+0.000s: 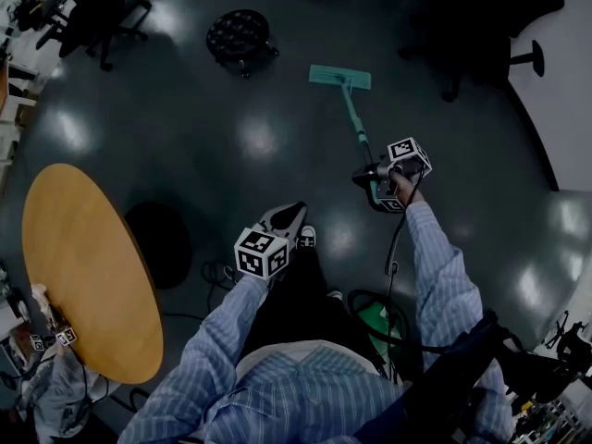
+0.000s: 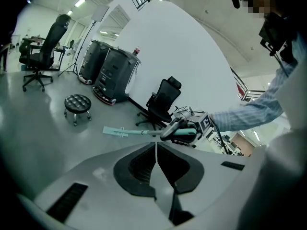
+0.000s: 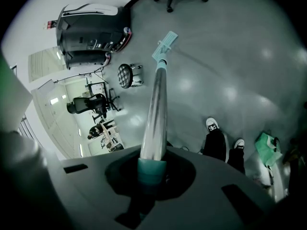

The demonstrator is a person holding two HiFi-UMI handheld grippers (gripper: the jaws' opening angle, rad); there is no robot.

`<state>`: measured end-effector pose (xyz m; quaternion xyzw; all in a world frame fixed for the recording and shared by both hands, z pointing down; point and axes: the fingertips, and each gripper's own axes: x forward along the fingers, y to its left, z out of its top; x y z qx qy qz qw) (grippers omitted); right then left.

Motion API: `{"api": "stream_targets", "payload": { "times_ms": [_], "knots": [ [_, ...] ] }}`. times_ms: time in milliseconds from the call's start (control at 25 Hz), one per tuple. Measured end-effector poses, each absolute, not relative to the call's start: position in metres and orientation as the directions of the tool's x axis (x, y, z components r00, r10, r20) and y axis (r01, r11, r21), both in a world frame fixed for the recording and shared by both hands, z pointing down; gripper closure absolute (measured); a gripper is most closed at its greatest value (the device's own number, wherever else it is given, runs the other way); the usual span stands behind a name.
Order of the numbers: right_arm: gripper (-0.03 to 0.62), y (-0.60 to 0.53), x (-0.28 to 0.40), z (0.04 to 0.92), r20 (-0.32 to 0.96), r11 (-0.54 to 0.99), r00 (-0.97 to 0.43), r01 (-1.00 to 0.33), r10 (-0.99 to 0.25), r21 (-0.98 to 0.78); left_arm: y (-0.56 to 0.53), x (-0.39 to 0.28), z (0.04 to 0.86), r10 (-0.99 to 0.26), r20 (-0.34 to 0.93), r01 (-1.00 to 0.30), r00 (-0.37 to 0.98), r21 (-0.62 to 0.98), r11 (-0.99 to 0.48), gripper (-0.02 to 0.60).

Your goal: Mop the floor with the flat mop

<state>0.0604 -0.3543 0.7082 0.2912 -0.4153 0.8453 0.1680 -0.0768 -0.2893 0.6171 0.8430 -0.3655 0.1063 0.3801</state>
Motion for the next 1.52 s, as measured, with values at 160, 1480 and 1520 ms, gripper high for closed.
{"api": "stream_targets", "payload": {
  "times_ms": [160,1480,1520],
  "knots": [
    [0.577,-0.398,0.053,0.717,0.639,-0.596,-0.769,-0.524,0.023,-0.608,-0.286,-0.091,0.633,-0.539,0.479,-0.711,0.693,0.578,-0.401,0.568],
    [0.577,-0.288,0.075,0.719,0.637,-0.597,-0.771,-0.522,0.025,-0.609,-0.221,-0.07,0.621,-0.528,0.474,-0.705,0.705,0.555,-0.442,0.568],
    [0.577,-0.27,0.079,0.718,0.633,-0.599,-0.774,-0.52,0.028,-0.609,-0.212,-0.063,0.619,-0.524,0.472,-0.701,0.709,0.555,-0.448,0.568]
  ]
}}
